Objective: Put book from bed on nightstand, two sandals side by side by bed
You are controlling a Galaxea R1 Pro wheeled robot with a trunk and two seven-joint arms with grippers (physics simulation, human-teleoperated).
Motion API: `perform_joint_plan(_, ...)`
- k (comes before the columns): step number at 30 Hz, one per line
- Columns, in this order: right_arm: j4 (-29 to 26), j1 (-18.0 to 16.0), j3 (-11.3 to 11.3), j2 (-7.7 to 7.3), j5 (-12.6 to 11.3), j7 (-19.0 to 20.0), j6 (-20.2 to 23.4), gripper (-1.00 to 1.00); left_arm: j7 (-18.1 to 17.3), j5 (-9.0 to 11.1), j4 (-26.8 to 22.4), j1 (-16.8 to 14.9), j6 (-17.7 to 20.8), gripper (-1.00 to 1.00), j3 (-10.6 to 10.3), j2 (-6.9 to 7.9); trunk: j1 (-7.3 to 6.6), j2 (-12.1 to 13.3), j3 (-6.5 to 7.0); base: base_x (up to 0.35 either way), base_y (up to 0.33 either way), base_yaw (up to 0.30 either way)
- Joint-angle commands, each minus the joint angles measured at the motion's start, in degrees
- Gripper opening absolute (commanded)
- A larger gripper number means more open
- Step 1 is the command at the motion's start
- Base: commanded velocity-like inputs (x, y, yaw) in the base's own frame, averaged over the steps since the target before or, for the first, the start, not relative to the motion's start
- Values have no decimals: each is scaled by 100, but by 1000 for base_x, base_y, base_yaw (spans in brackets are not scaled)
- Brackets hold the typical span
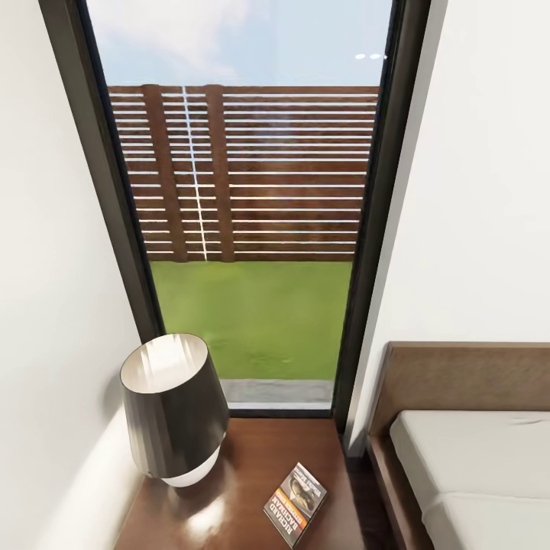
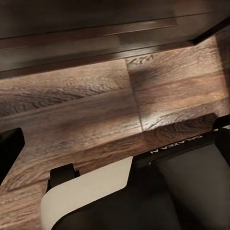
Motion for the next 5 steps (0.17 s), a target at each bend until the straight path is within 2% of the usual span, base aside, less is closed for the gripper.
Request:
perform_joint_plan(1, 25, -10, 3, -1, -48, 49, -18, 100, -23, 60, 5, -4, -15, 100, -48, 1, 0, -4, -6, 0, 0, 0)
perform_joint_plan(5, 25, -10, 3, -1, -46, 49, -19, 100, -21, 60, 5, -4, -15, 100, -48, 1, 0, -4, -6, 0, 0, 0)
